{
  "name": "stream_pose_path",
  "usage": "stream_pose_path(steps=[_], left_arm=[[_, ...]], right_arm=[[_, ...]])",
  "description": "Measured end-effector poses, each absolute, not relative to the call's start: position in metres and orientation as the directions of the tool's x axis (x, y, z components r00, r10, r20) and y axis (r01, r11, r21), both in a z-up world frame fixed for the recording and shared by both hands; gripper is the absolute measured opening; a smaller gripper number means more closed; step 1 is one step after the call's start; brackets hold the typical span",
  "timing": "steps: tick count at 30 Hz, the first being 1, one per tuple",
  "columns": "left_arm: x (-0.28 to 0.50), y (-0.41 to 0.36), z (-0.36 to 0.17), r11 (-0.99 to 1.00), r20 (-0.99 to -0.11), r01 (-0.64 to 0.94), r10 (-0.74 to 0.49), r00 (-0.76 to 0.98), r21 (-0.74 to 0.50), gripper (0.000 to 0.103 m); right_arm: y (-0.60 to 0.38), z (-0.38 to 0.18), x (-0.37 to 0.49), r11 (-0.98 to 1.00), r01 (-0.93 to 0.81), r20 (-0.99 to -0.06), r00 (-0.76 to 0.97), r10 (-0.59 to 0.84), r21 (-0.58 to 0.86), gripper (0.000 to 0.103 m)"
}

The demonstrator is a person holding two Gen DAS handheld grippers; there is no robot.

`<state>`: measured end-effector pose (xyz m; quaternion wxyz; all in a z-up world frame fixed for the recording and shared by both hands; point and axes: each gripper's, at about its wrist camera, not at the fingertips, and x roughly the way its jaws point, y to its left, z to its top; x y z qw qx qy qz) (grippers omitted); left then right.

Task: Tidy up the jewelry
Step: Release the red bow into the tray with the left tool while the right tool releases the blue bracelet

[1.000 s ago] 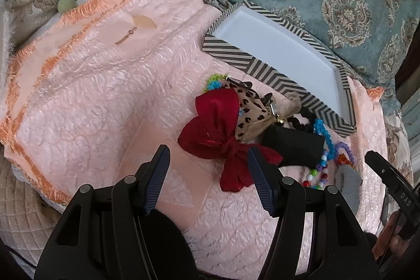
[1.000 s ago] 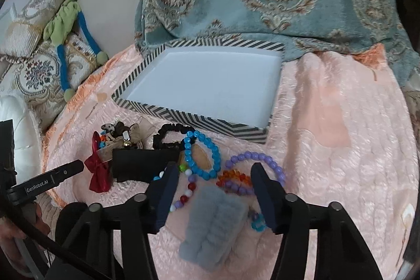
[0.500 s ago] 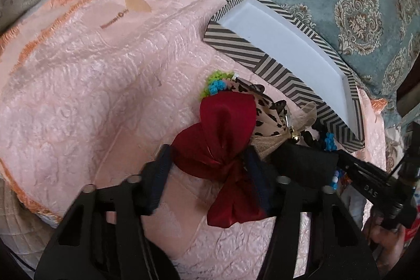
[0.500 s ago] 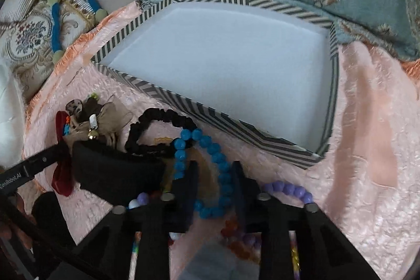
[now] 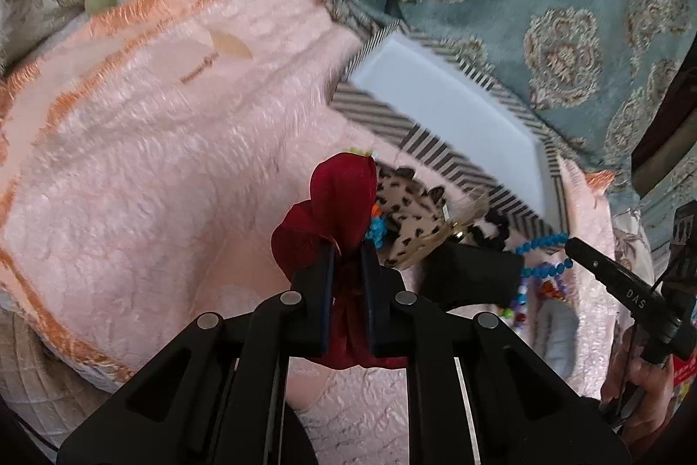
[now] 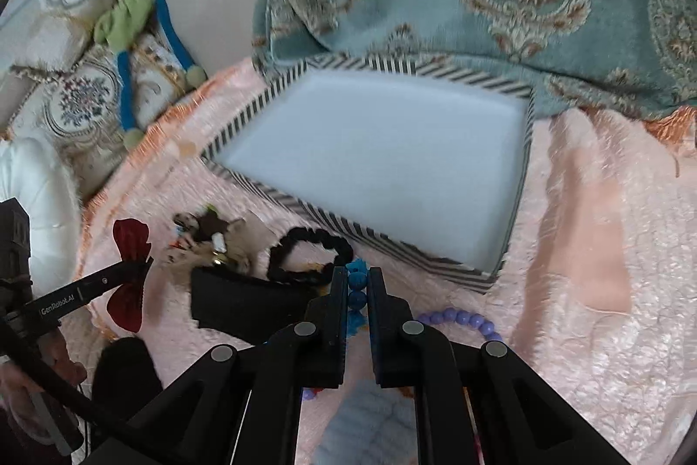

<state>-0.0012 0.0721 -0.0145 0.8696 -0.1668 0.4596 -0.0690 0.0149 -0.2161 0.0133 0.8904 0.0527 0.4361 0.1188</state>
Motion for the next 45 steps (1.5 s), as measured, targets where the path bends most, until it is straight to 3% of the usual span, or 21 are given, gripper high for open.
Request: stream_pose_path(steps=[11,20,29,36,38,41,45], left_arm=[[0.017,0.06,0.026,0.95,-0.741,0.018,-0.254,0.621,-0.311,0.01],[0.096,0.038,0.047,0.969,-0.729,0.047,-0.214,0.65,-0.243,0.01],[0.178,0.008,0.002,0.982,-0.785,0.063,-0.179,0.593,-0.176,0.01],[0.198,-0.006,-0.028,0.988,-0.83,0.073,-0.154,0.537,-0.136,0.011],[0.201,-0.011,-0.031,0.988,-0.835,0.08,-0.154,0.529,-0.132,0.014],[0.203,-0.015,-0.033,0.989,-0.844,0.081,-0.147,0.515,-0.123,0.036],[0.198,-0.011,-0.035,0.988,-0.847,0.07,-0.151,0.51,-0.134,0.045]], right_arm=[[-0.228,0.055,0.019,0.964,-0.147,-0.707,0.658,0.262,0.22,0.008],[-0.232,0.052,0.056,0.969,-0.096,-0.708,0.666,0.233,0.228,0.008],[-0.25,0.005,0.087,0.97,-0.02,-0.775,0.597,0.206,0.243,0.008],[-0.268,-0.026,0.087,0.977,0.013,-0.827,0.535,0.175,0.215,0.008],[-0.268,-0.026,0.086,0.978,0.004,-0.828,0.533,0.177,0.211,0.008],[-0.265,-0.026,0.084,0.982,-0.007,-0.834,0.527,0.166,0.191,0.008],[-0.264,-0.025,0.081,0.976,-0.009,-0.826,0.532,0.189,0.217,0.013]])
